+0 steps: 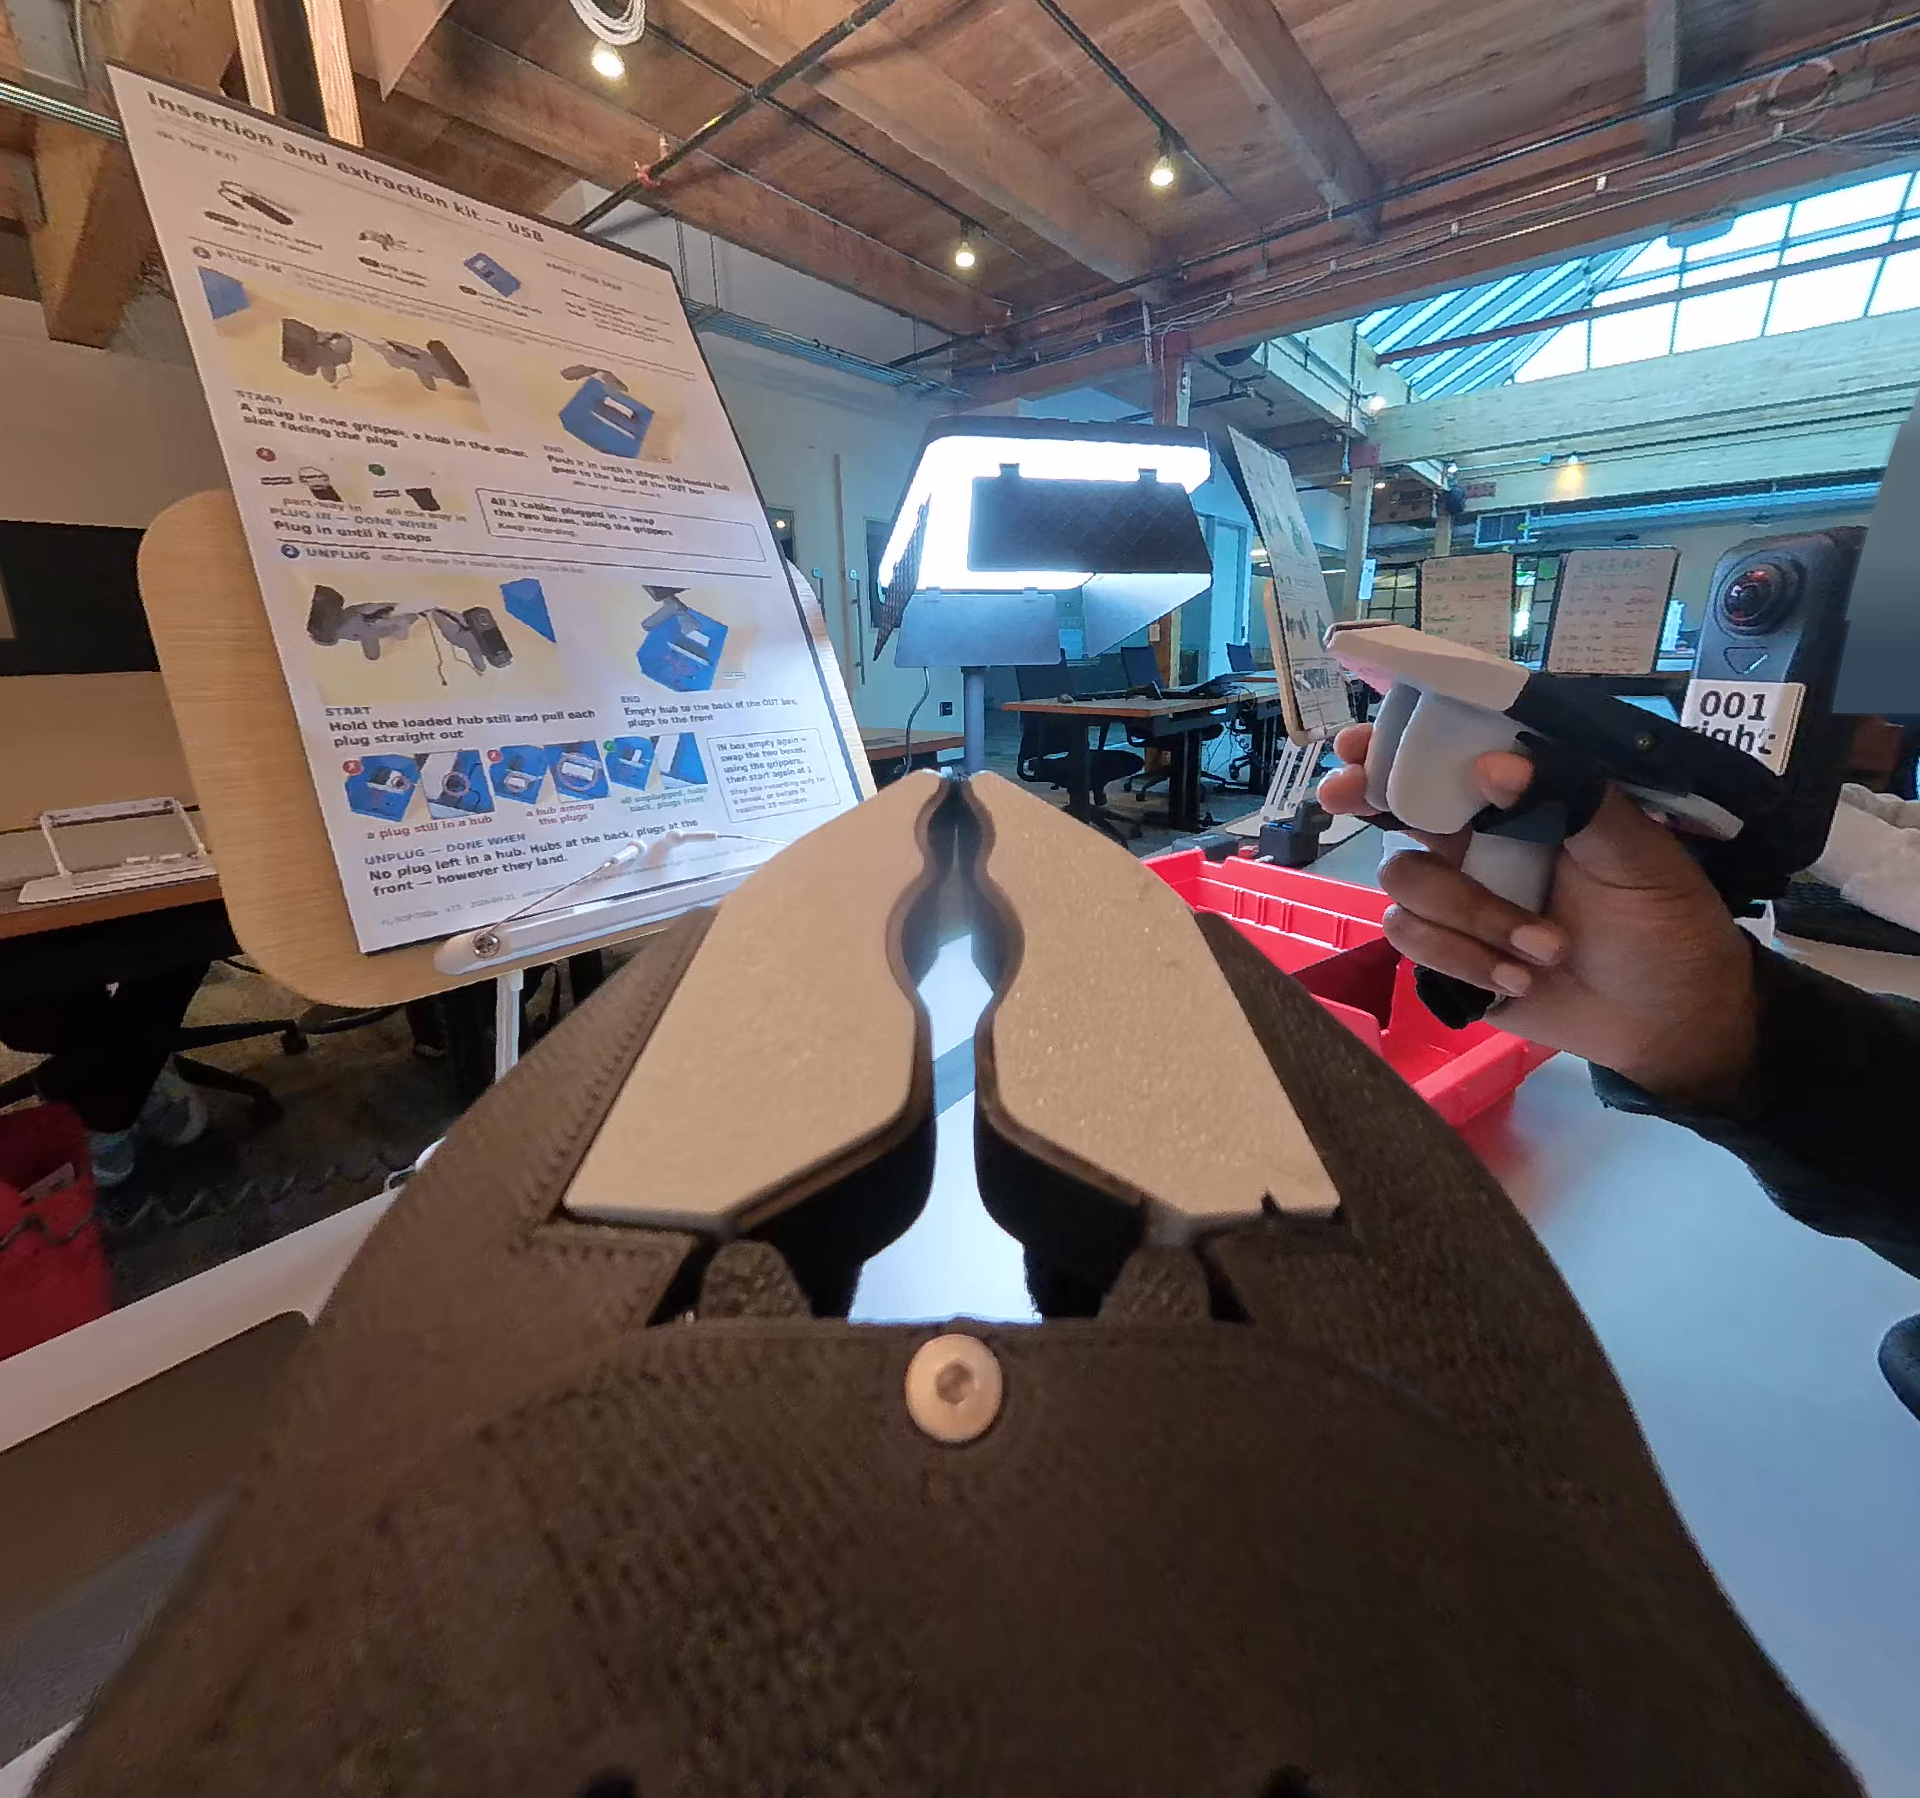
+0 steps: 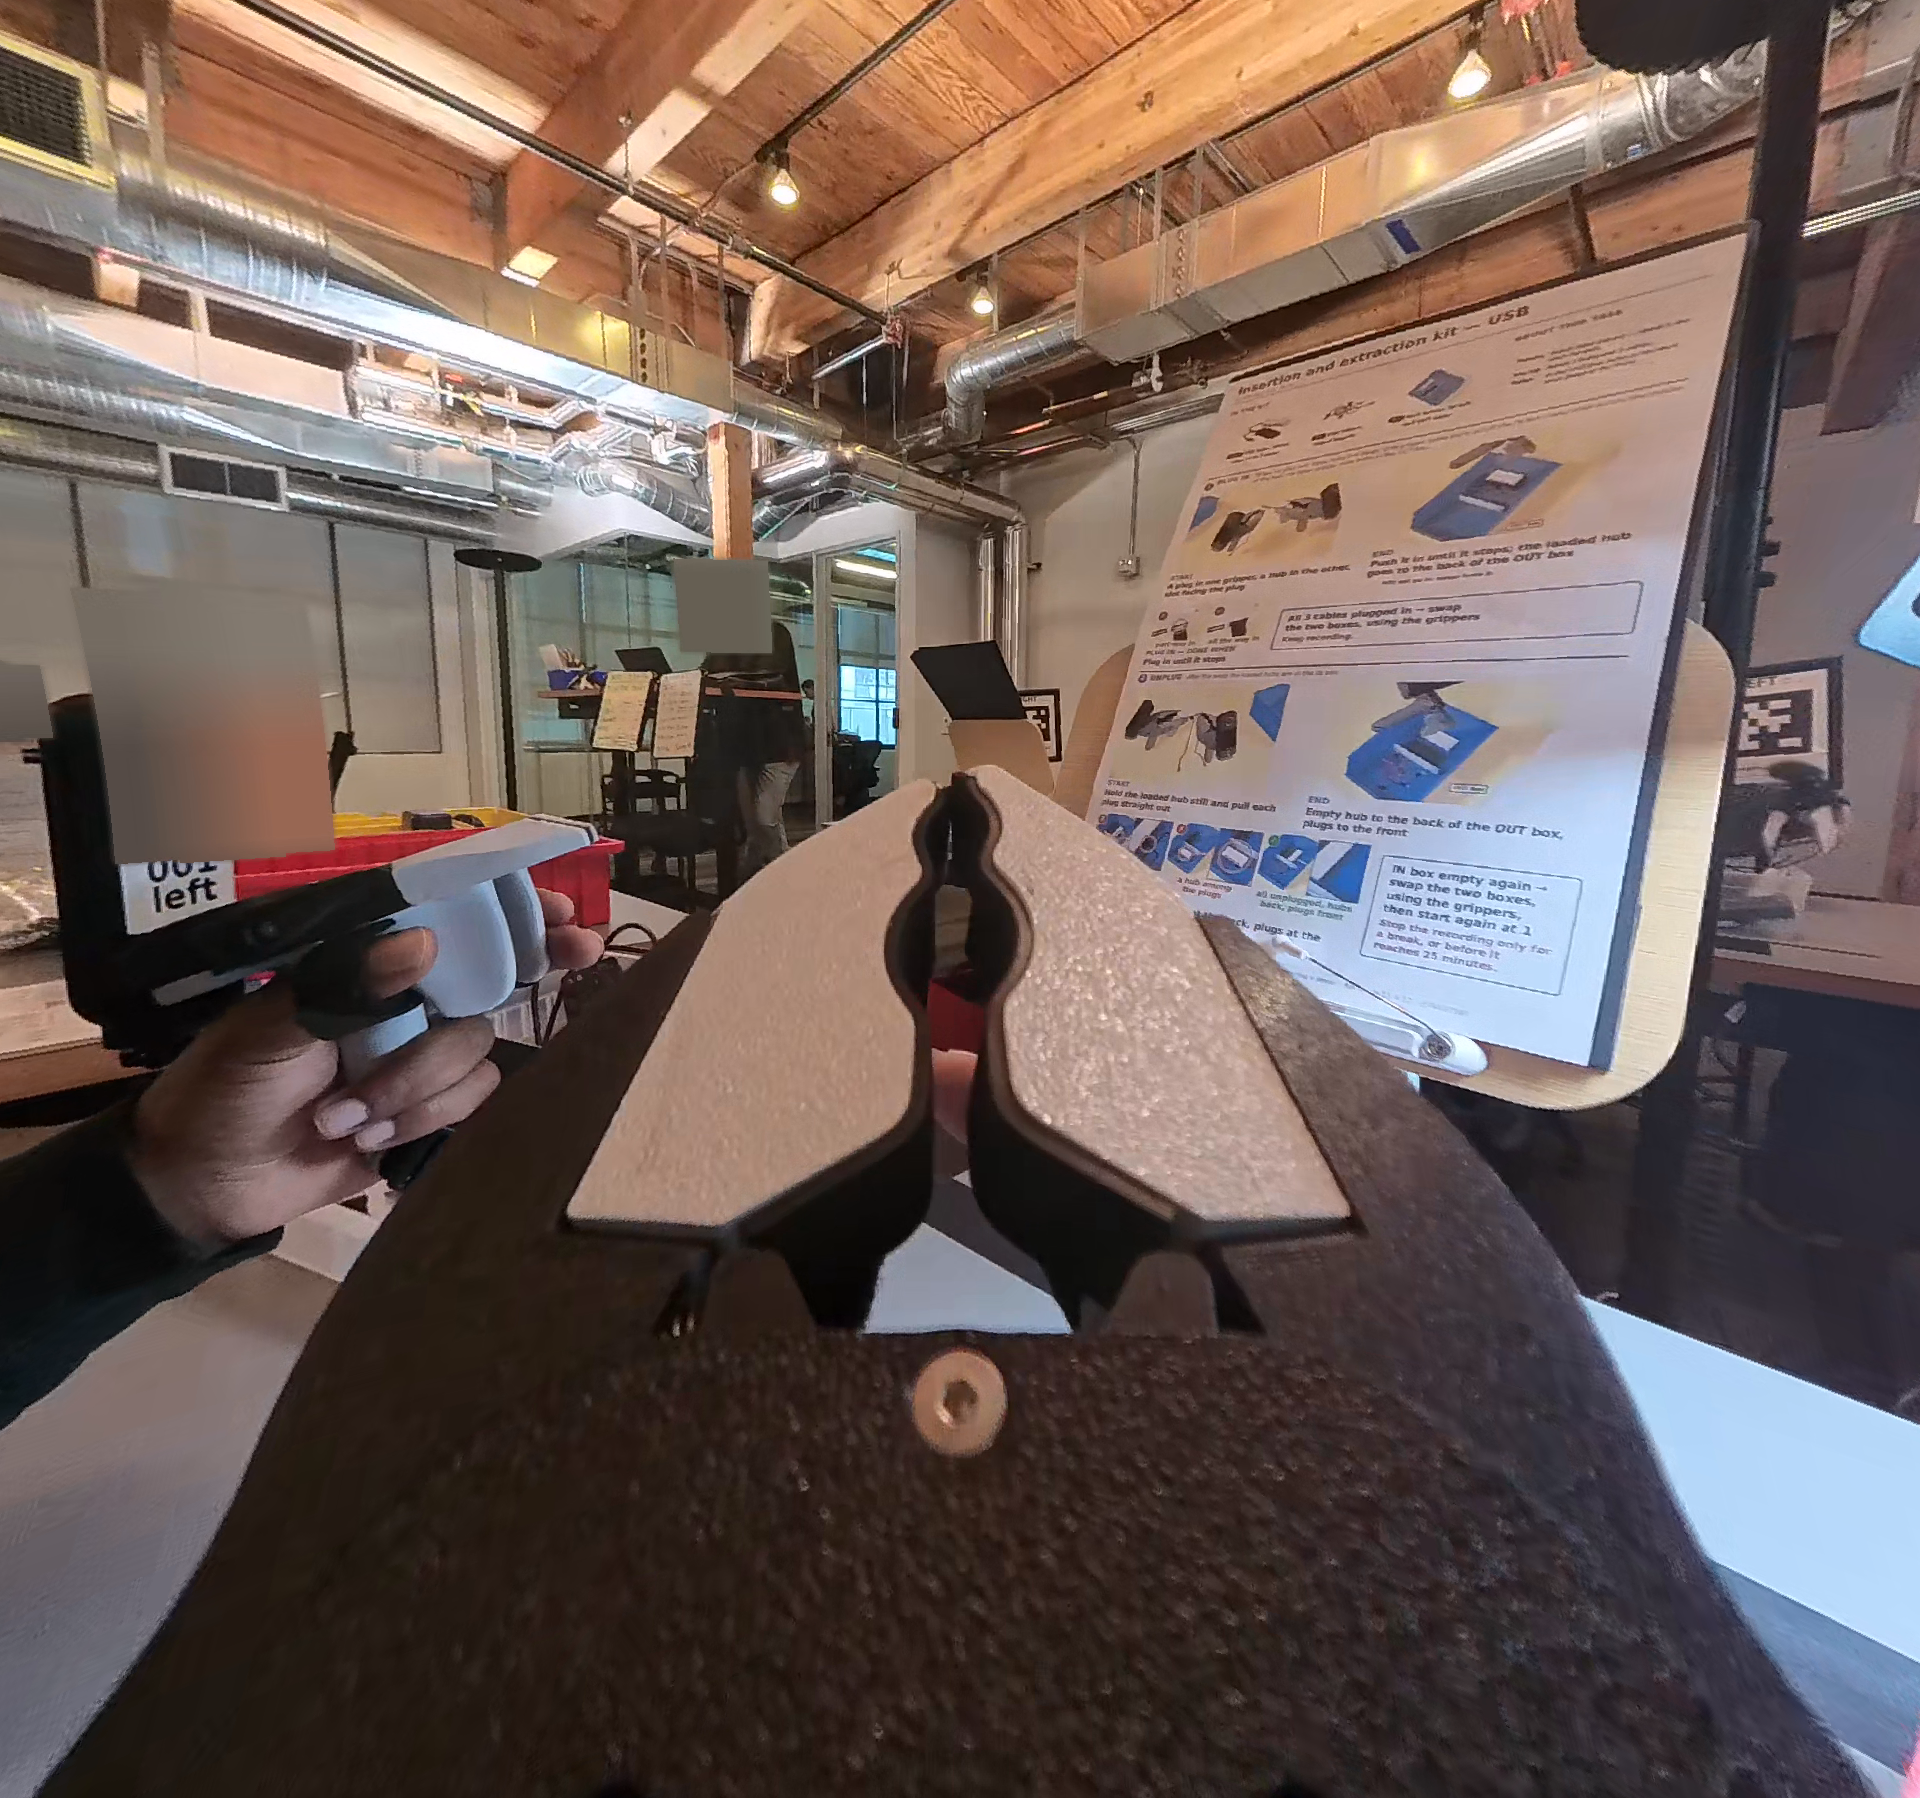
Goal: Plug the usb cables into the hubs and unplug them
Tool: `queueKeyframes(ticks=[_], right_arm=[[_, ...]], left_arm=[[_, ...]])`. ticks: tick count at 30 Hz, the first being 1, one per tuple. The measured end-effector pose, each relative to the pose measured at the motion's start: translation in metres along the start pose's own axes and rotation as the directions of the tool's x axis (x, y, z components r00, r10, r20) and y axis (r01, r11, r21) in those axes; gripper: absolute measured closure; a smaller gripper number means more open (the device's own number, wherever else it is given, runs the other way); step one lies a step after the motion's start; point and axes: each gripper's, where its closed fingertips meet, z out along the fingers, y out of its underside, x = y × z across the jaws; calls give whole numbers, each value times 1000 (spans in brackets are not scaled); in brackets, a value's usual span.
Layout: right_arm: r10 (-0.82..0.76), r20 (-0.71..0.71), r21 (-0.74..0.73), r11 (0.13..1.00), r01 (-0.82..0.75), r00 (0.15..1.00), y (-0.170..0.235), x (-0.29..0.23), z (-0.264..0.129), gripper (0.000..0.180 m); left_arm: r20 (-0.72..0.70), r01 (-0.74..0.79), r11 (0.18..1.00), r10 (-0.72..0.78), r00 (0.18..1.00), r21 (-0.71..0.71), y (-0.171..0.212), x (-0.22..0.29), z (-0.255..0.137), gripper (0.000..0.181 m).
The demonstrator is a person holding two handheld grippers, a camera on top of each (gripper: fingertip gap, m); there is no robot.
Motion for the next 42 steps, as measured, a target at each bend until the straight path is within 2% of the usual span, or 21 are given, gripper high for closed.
queueKeyframes(ticks=[16,25,36,42], right_arm=[[-2,13,-26,1000,2,1000,9,-4,3,179],[5,3,-22,1000,-5,1000,7,1,1,180],[5,-6,-27,1000,-5,1000,8,6,0,180],[-48,-49,-109,993,42,998,14,6,5,178]], left_arm=[[23,-15,999,14,1000,32,-10,-7,-6,181],[100,-28,999,26,995,19,-7,-17,-8,181],[122,-37,999,35,992,7,-2,-22,-7,181],[224,-20,999,29,974,-42,-3,-42,-12,181]])
